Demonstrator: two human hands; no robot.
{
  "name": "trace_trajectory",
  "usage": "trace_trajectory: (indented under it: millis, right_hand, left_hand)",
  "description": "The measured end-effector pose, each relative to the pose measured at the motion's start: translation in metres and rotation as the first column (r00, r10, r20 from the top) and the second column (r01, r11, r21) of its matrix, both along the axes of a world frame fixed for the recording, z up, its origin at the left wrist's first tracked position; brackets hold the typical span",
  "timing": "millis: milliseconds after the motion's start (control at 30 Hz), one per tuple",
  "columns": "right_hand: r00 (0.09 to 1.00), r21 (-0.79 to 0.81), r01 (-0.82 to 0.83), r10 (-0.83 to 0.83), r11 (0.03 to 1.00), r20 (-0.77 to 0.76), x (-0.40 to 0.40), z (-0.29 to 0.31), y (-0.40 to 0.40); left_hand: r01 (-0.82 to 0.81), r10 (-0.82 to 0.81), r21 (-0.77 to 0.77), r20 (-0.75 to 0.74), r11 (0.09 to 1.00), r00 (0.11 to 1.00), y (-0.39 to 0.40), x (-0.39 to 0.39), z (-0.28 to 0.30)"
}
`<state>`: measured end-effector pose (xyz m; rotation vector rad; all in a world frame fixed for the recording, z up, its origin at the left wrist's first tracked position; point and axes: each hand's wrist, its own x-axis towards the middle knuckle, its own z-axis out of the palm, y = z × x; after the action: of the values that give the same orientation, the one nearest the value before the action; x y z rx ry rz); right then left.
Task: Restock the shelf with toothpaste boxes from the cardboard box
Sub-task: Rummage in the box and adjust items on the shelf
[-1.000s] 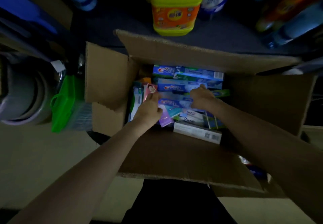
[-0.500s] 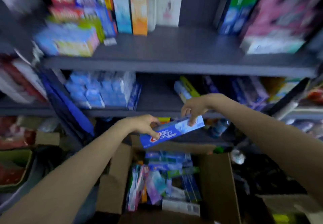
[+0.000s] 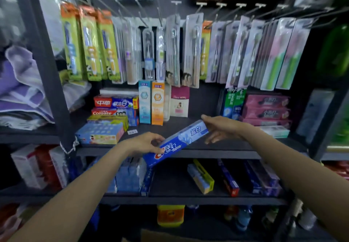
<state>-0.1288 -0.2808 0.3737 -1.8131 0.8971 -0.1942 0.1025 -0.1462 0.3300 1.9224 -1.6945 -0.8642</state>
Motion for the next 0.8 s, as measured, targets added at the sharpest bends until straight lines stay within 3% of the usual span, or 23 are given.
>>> trace_trajectory:
  millis: [100,333,433,533,667,800]
  right_hand:
    - [0.997,-0.007,0.003,-0.002,1.0,0.071,0.004,0.013,-0.001]
    - [0.986,-0.055,0.084,-0.075,0.995,0.146,0.003,0.036,-0.009]
    - [0.956,0.061,0.154,-0.164,0.986,0.243,-0.003,0.032,-0.017]
    - [0.925,0.132,0.227,-0.256,0.965,0.281,-0.01,0.024,-0.026]
    - [0.971,-0.013,0.15,-0.145,0.989,0.19,-0.016,0.011,-0.038]
    - [0.985,-0.316,-0.073,0.019,0.946,-0.17,-0.008,0.002,-0.047]
  left_hand:
    - [-0.019,0.02,-0.029,0.056,0.999,0.998,-0.006,0.001,0.01]
    - [-0.079,0.075,-0.143,-0.029,0.987,0.997,-0.029,-0.007,0.012]
    - [-0.235,0.198,-0.217,-0.178,0.947,0.964,-0.037,-0.008,0.009]
    - [-0.364,0.278,-0.185,-0.371,0.913,0.886,-0.041,-0.004,0.002]
    - [-0.343,0.274,-0.14,-0.361,0.929,0.891,-0.038,-0.005,-0.003]
    - [-0.383,0.322,-0.154,-0.316,0.911,0.892,-0.031,0.007,-0.004]
